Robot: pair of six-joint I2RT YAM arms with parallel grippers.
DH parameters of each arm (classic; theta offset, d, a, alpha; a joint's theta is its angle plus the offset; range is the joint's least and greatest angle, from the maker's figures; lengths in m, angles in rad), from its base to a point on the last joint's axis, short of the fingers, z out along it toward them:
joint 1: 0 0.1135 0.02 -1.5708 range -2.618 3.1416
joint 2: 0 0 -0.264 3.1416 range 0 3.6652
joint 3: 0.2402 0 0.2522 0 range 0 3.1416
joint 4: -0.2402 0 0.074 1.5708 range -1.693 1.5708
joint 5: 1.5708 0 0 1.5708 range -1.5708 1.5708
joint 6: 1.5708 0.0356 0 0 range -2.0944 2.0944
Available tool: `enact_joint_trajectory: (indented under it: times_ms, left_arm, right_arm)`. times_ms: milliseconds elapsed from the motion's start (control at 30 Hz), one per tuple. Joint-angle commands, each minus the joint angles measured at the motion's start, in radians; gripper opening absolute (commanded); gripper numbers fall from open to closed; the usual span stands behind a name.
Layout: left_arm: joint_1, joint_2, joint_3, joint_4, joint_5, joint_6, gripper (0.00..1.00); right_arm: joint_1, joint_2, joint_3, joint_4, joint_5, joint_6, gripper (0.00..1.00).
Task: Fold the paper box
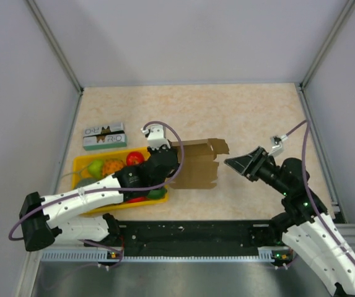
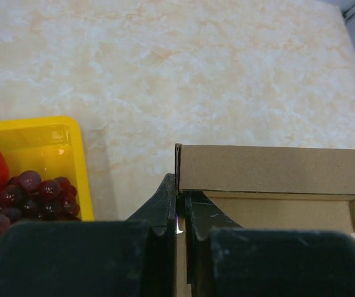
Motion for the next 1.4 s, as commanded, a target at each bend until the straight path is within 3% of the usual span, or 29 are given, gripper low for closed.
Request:
enact_joint_trajectory:
  times_ms: [0, 167, 567, 733, 833, 1067, 1367]
  left_arm:
    - [0.005, -0.067, -0.014, 0.075, 0.038, -0.040, 0.00]
    - [0.006, -0.090, -0.034, 0.118, 0.061, -0.055, 0.00]
    - [0.008, -0.108, -0.060, 0.161, 0.075, -0.046, 0.00]
    - [0.008, -0.111, -0.068, 0.167, 0.073, -0.035, 0.00]
    - [0.006, -0.116, -0.075, 0.168, 0.062, -0.035, 0.00]
    - [0.006, -0.125, -0.081, 0.178, 0.047, -0.008, 0.00]
    - [0.006, -0.122, -0.074, 0.184, 0.050, 0.002, 0.00]
  right_arm:
    - [-0.094, 0.008, -0.115, 0.168, -0.252, 0.214, 0.60]
    - [-0.100, 0.046, -0.192, 0.361, -0.303, 0.286, 0.56]
    - [-0.099, 0.152, -0.214, 0.595, -0.293, 0.383, 0.55]
    - [-0.100, 0.168, -0.198, 0.604, -0.283, 0.385, 0.51]
    - [-0.100, 0.115, -0.189, 0.471, -0.229, 0.357, 0.52]
    - [-0.100, 0.028, -0.184, 0.389, -0.181, 0.336, 0.54]
    - [-0.100, 0.126, -0.174, 0.487, -0.221, 0.342, 0.50]
